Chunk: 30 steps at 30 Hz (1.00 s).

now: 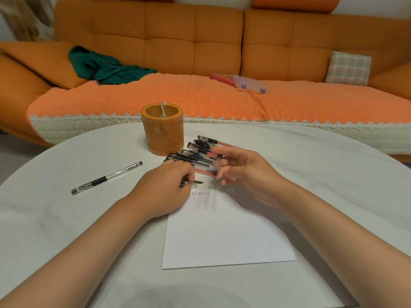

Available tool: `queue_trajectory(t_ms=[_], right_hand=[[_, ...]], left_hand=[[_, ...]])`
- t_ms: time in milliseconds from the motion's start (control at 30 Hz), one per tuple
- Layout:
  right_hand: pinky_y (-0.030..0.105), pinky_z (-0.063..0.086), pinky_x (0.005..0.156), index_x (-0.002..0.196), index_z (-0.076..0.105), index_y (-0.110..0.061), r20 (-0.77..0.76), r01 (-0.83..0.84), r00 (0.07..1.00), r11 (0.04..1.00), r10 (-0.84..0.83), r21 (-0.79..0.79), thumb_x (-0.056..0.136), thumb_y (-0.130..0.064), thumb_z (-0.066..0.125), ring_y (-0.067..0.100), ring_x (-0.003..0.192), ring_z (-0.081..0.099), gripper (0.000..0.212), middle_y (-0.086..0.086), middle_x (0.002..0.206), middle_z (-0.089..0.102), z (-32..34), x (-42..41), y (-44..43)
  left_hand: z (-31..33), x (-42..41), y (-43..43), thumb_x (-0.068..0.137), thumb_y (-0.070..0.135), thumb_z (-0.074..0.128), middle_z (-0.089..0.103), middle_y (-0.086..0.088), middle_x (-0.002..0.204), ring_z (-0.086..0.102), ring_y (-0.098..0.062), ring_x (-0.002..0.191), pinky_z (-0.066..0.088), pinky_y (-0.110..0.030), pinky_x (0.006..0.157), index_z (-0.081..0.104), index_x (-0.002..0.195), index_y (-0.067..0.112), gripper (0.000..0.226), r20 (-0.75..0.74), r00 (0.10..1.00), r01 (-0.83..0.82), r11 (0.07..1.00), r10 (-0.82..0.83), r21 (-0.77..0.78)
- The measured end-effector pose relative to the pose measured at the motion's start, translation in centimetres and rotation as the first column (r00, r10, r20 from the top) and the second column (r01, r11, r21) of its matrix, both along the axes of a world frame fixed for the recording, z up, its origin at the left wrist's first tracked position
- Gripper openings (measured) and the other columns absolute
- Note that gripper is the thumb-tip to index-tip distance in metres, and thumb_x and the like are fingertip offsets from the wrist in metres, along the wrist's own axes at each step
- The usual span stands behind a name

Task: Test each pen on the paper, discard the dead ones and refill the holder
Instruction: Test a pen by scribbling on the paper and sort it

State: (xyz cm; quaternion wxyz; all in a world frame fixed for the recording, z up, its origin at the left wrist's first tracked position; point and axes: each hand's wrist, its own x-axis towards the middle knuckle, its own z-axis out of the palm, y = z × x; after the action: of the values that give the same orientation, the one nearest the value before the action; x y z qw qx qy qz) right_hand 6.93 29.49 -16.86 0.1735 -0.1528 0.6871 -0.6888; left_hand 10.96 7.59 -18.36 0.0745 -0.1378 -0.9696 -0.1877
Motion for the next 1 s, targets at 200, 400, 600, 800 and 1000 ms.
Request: queue_trajectory(t_ms=[200, 400, 600, 800, 1000], right_hand=[[0.031, 0.030, 0.047, 0.101, 0.058, -0.003, 0.007, 0.086, 0.996, 0.996, -0.085, -0.040, 0.105, -0.014, 0.041, 0.024, 0.054, 0.048, 0.021, 0.009, 0.068, 0.055, -1.8, 0.9, -1.2], [0.029, 0.039, 0.045, 0.094, 0.057, -0.007, -0.004, 0.140, 0.990, 0.990, -0.140, 0.034, 0.090, 0.007, 0.049, 0.030, 0.057, 0.062, 0.017, 0.017, 0.069, 0.064, -1.9, 1.7, -1.8], [0.026, 0.039, 0.045, 0.071, 0.057, -0.010, -0.176, 0.173, 0.976, 0.949, -0.130, 0.263, 0.083, -0.001, 0.062, 0.026, 0.048, 0.056, 0.016, 0.017, 0.058, 0.065, -1.7, 1.7, -1.3], [0.026, 0.045, 0.051, 0.070, 0.058, -0.011, -0.253, 0.095, 0.967, 0.933, -0.005, 0.347, 0.079, 0.003, 0.065, 0.017, 0.048, 0.058, 0.018, 0.011, 0.061, 0.067, -1.6, 1.4, -1.1], [0.025, 0.039, 0.051, 0.067, 0.054, -0.008, -0.313, 0.110, 0.949, 0.912, 0.021, 0.394, 0.078, 0.001, 0.067, 0.011, 0.047, 0.050, 0.020, -0.009, 0.052, 0.057, -2.3, 1.2, -1.1]], left_hand=[[-0.3, -0.2, -0.3, 0.091, 0.039, 0.058, 0.052, 0.018, 0.093, 0.045, -0.008, 0.096, 0.044, -0.030, 0.074, 0.047, 0.095, 0.036, 0.012, -0.003, 1.000, 0.008, 1.000, -0.008, -0.025], [-1.2, -0.2, 0.1, 0.083, 0.061, 0.062, 0.050, 0.020, 0.101, 0.041, -0.004, 0.106, 0.045, -0.031, 0.083, 0.053, 0.109, 0.042, 0.033, 0.019, 1.000, 0.023, 1.000, -0.023, 0.016], [-2.0, -0.4, -0.1, 0.081, 0.055, 0.068, 0.052, 0.019, 0.096, 0.043, -0.004, 0.103, 0.042, -0.028, 0.089, 0.060, 0.100, 0.041, 0.025, 0.048, 0.998, 0.023, 0.990, -0.030, 0.140], [-2.1, -0.5, -0.1, 0.080, 0.055, 0.069, 0.053, 0.019, 0.098, 0.043, -0.005, 0.103, 0.040, -0.025, 0.088, 0.061, 0.099, 0.040, 0.025, 0.044, 0.998, 0.028, 0.986, -0.036, 0.163], [-2.2, -0.4, -0.2, 0.078, 0.062, 0.067, 0.050, 0.021, 0.097, 0.042, -0.005, 0.102, 0.039, -0.025, 0.087, 0.057, 0.100, 0.042, 0.031, 0.040, 0.998, 0.049, 0.989, -0.055, 0.140]])
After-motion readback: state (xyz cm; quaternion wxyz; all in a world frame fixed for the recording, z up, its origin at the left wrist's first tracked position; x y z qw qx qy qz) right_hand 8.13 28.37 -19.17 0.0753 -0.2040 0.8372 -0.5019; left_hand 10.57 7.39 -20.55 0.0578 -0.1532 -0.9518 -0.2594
